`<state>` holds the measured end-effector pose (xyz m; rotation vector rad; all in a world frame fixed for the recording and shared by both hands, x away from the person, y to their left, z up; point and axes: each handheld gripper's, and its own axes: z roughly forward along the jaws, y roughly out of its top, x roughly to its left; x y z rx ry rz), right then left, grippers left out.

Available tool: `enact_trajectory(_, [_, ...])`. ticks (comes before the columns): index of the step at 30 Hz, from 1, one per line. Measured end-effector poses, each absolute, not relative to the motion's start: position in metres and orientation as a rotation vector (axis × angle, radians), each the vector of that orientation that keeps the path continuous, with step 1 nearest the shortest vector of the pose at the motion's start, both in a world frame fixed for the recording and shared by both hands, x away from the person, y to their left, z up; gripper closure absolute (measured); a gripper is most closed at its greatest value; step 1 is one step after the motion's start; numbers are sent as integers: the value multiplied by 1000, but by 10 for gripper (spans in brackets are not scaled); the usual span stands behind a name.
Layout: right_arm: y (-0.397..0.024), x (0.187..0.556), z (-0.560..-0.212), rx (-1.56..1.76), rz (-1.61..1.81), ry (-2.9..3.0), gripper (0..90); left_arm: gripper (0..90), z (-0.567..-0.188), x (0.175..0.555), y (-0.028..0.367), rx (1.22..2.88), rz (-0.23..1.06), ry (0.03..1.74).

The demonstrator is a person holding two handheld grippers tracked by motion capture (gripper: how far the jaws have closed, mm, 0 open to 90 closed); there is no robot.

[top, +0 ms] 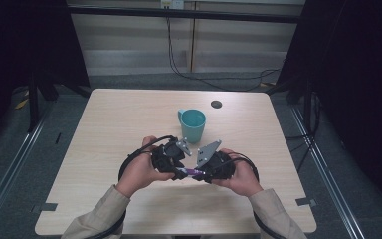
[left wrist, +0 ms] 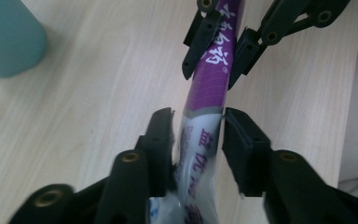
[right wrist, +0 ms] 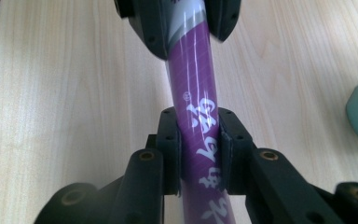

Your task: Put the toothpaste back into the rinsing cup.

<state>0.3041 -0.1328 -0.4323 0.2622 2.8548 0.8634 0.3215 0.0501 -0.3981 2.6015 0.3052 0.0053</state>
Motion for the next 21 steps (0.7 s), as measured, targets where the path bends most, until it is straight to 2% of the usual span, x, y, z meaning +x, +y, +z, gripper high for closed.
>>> enact_trajectory(1, [-134, 305, -433, 274, 858, 2861, 736, 548, -399, 321, 52, 2595, 17, 327])
enact_trajectory(3, [-137, 306, -434, 290, 851, 2861, 738, 542, -398, 323, 57, 2599, 49, 317])
enact_trajectory(7, [-142, 306, -433, 322, 883, 2847, 741, 508, -400, 326, 65, 2569, 27, 340])
enact_trajectory(14, [-142, 306, -434, 320, 888, 2846, 743, 535, -401, 324, 66, 2555, 55, 307])
enact_trajectory(21, [-143, 305, -436, 304, 899, 2850, 740, 638, -396, 322, 62, 2586, 13, 290])
